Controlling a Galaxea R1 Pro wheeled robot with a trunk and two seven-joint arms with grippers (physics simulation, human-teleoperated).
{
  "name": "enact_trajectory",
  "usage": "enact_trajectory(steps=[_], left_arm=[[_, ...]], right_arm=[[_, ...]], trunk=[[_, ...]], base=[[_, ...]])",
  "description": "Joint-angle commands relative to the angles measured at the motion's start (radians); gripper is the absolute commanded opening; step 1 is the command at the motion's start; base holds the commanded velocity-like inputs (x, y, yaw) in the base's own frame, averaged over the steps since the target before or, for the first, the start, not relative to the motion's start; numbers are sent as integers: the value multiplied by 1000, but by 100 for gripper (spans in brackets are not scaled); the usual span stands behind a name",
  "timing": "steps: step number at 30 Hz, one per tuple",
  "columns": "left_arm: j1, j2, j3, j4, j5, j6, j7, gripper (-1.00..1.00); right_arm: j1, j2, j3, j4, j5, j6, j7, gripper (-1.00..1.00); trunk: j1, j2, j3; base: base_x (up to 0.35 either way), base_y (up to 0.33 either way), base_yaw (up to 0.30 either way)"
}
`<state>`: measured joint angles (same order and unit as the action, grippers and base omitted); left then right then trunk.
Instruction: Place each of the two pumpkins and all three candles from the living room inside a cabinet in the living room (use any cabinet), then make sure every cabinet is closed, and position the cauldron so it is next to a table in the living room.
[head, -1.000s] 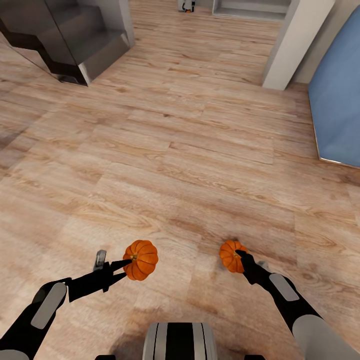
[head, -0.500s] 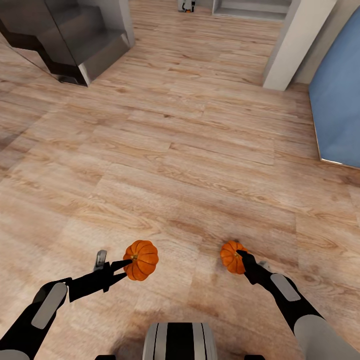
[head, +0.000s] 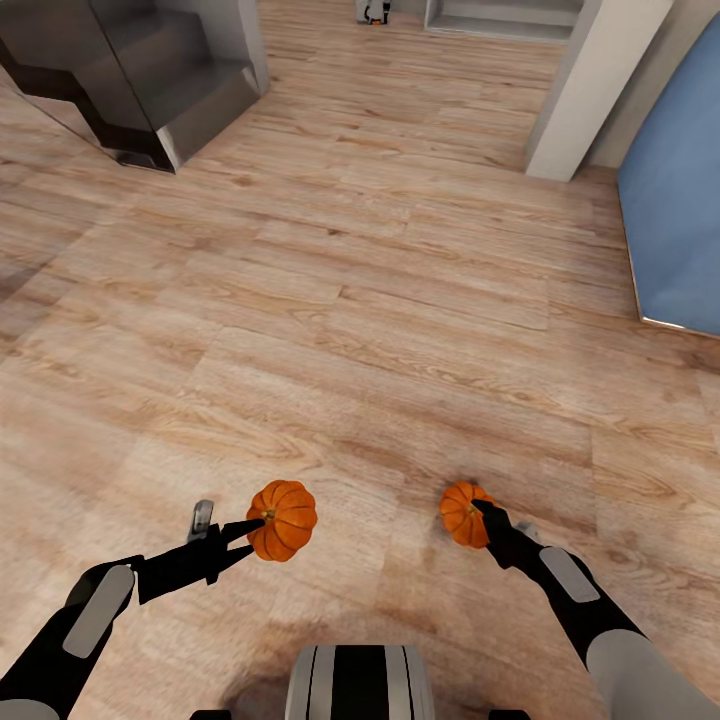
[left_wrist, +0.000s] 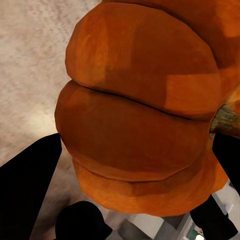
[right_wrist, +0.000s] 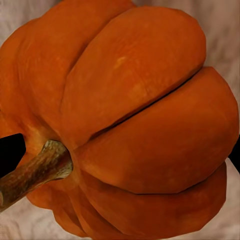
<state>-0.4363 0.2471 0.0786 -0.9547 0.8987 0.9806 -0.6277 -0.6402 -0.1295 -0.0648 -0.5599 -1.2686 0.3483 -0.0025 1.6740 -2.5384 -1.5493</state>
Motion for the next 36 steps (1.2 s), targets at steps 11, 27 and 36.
enact_trajectory(steps=[11, 27, 36], left_arm=[[-1, 0, 1, 1, -3, 4, -4, -100], [-1, 0, 1, 1, -3, 4, -4, -100], [-1, 0, 1, 1, -3, 4, -4, -100]], right_arm=[[1, 5, -1, 38, -1, 12, 1, -100], [1, 4, 0, 26, -4, 17, 15, -100], [1, 3, 3, 21, -3, 89, 144, -100]], trunk=[[0, 0, -1], [-6, 3, 50], [-10, 5, 85]], base=[[0, 0, 0], [0, 0, 0], [0, 0, 0]])
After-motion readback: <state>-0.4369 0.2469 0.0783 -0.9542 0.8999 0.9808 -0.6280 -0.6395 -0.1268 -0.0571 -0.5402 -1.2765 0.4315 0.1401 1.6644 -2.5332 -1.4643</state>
